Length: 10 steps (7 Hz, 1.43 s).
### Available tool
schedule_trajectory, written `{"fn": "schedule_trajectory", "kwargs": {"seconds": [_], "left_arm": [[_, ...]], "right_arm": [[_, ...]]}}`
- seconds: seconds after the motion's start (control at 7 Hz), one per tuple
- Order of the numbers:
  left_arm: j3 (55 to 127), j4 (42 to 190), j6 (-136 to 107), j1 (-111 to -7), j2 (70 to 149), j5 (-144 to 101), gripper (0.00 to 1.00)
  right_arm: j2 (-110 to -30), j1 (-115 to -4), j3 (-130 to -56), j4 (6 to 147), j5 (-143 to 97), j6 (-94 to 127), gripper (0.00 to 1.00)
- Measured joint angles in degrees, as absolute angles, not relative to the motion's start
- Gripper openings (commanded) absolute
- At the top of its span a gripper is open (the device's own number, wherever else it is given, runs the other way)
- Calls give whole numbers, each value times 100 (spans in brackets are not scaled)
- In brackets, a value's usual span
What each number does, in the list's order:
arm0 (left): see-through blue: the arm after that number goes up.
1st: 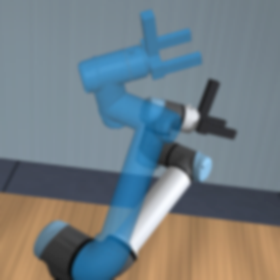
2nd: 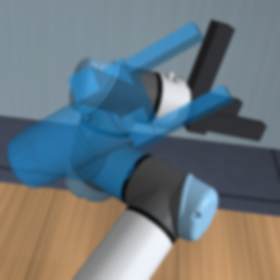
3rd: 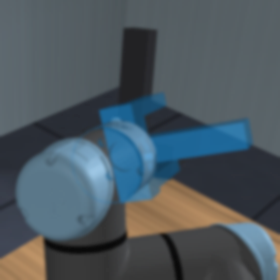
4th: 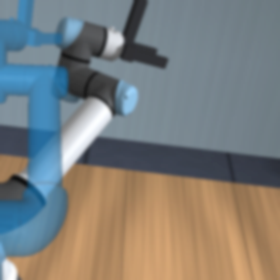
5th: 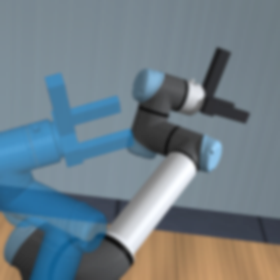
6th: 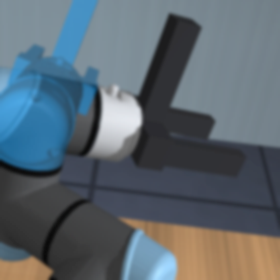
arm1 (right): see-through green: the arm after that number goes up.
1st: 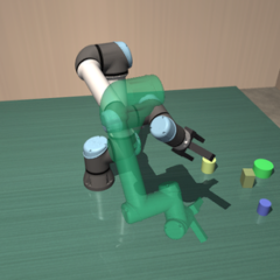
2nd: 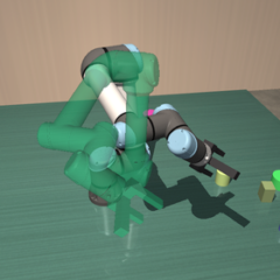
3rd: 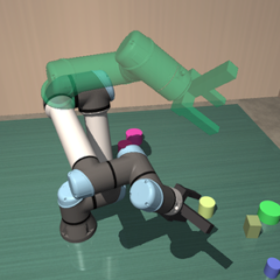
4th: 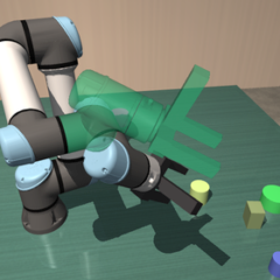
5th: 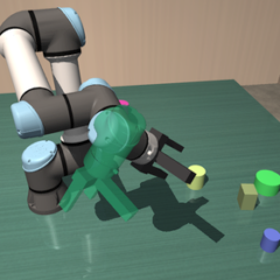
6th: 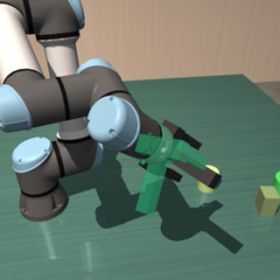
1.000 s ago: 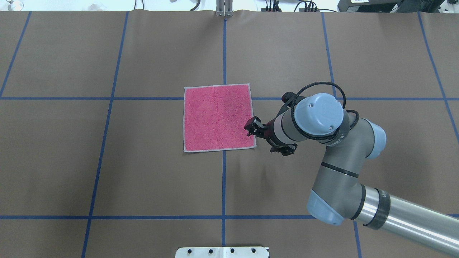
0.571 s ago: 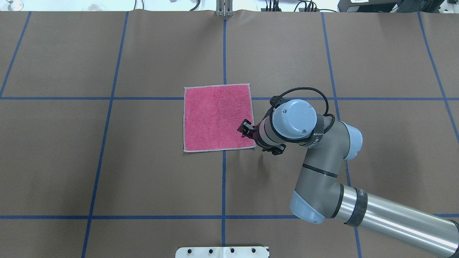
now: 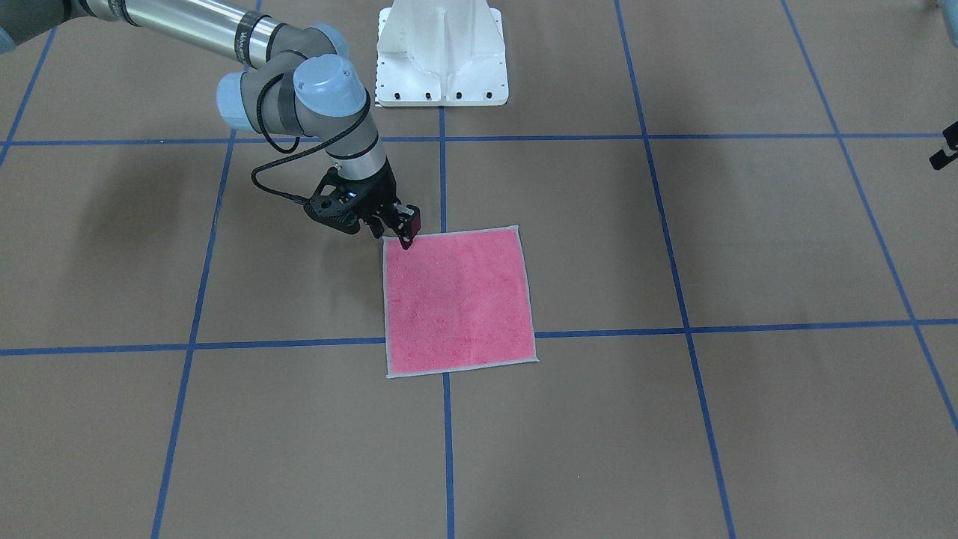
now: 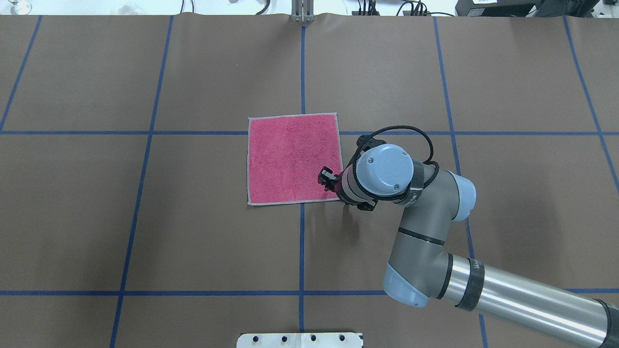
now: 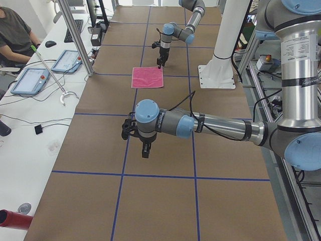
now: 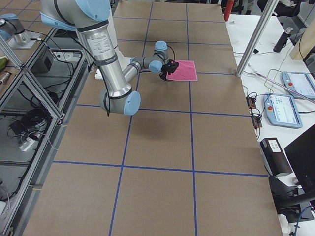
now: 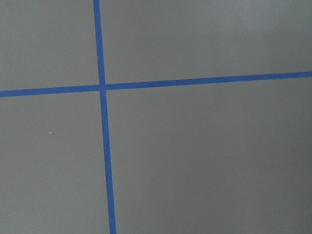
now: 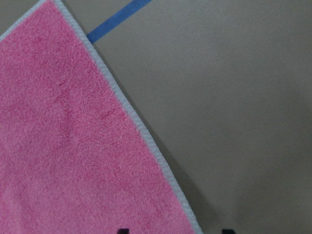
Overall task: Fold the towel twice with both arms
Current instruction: 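Grasp the towel's near corner with the right gripper while the left arm approaches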
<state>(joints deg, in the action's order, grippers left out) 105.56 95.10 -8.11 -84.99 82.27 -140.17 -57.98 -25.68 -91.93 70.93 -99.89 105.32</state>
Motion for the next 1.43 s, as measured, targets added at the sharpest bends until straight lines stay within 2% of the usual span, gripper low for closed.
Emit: {"fn": "schedule_trajectory", "kwargs": {"seconds": [0.14,0.29,1.14,1.29,1.43], "left_arm": [[10557,9510,-814,-8499,8227,-14015,100],[10560,9510,-816,-8499,8227,-14016,100],[10563,9510,-825,-8499,8227,-14122,100],[10560,9510,-826,-8499,8227,-14126,100],[10557,9508,-826,-8499,8227,-14130,100]], "right_arm": [[-5795,-2540,-9194,7093,-9913,10542,34],[-5795,-2529,-9203,7093,-9880,10550,24],[-5855,-2537,-9325,7126,-9817,10543,26],[-5866,-2538,-9333,7132,-9805,10543,24],[-5874,-2540,-9343,7135,-9794,10540,12]]}}
